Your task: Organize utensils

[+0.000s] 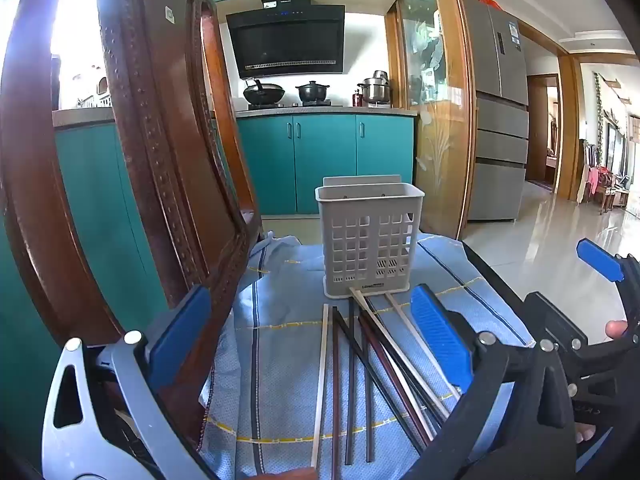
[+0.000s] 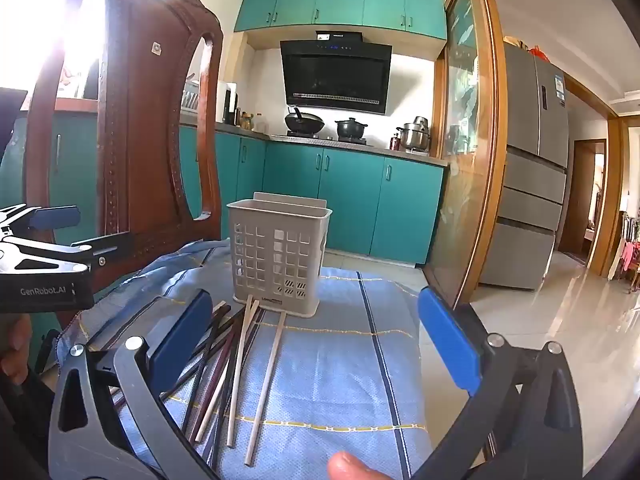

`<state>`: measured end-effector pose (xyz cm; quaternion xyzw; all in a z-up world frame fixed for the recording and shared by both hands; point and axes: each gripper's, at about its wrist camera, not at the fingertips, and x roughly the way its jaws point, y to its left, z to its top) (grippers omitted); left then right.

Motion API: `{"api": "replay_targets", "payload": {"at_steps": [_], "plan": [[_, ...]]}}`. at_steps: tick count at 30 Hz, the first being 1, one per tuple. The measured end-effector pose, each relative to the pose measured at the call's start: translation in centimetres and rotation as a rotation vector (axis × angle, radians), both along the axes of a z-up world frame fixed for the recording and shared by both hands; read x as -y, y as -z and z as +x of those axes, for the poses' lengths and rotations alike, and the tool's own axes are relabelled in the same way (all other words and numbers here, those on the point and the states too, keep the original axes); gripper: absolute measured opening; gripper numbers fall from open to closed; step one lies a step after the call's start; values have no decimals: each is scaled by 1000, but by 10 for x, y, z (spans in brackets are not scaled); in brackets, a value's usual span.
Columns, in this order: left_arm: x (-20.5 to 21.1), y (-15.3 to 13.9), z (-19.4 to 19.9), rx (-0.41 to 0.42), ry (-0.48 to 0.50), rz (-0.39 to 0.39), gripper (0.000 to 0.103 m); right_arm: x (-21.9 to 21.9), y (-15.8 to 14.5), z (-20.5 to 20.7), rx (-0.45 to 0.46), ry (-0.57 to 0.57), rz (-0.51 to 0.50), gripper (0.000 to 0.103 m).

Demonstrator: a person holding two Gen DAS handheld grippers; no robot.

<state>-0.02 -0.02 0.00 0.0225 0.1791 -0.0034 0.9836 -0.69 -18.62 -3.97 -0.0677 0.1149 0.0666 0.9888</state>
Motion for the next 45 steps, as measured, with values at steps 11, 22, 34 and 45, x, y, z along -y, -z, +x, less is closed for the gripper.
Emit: {"api": "replay_targets", "payload": {"at_steps": [11, 22, 34, 45], "plan": [[-2, 3, 3, -9, -3, -1, 99, -1, -2, -6, 19, 6, -5, 100], [0, 8, 6, -13, -8, -1, 99, -1, -2, -5, 22, 3, 0, 100], [-2, 9, 8, -18, -12, 2, 99, 0, -2, -5, 24, 1, 2, 100], [-2, 9, 9, -19, -11, 3, 99, -1, -1, -5, 25, 0, 1, 100]]}}
